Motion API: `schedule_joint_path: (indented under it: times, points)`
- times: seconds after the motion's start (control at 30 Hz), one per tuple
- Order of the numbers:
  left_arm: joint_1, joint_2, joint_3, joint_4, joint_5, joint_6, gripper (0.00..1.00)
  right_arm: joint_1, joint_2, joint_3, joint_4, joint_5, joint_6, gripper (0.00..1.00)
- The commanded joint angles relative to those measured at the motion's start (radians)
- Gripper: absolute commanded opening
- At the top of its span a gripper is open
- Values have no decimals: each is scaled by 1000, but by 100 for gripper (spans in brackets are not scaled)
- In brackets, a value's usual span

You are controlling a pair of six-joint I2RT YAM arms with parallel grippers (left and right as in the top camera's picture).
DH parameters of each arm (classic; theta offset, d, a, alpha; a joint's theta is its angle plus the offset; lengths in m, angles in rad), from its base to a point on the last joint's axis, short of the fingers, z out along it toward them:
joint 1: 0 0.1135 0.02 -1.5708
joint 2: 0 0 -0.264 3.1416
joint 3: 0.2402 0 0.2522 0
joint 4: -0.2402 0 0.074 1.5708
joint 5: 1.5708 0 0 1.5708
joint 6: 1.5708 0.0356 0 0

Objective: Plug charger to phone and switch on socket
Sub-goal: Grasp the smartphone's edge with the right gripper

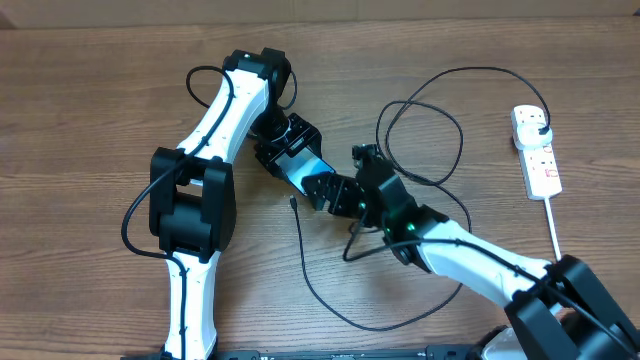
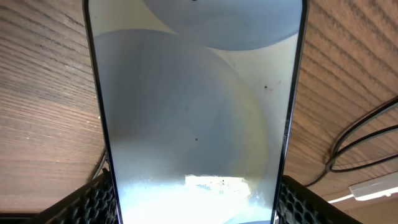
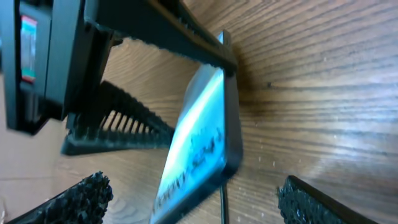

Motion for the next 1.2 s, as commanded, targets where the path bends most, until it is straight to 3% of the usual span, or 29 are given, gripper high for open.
schedule_joint_path:
  times: [0.0, 0.77, 1.17]
  points:
    - [-7, -10, 5, 7, 2, -25, 4, 5, 42, 76, -16, 26, -13, 87]
    - [-57, -10, 5, 62, -37, -98, 4, -55, 188, 167, -75, 70, 100, 69]
    - [-64, -10, 5, 87, -79, -167, 4, -55, 198, 168, -65, 36, 168, 52]
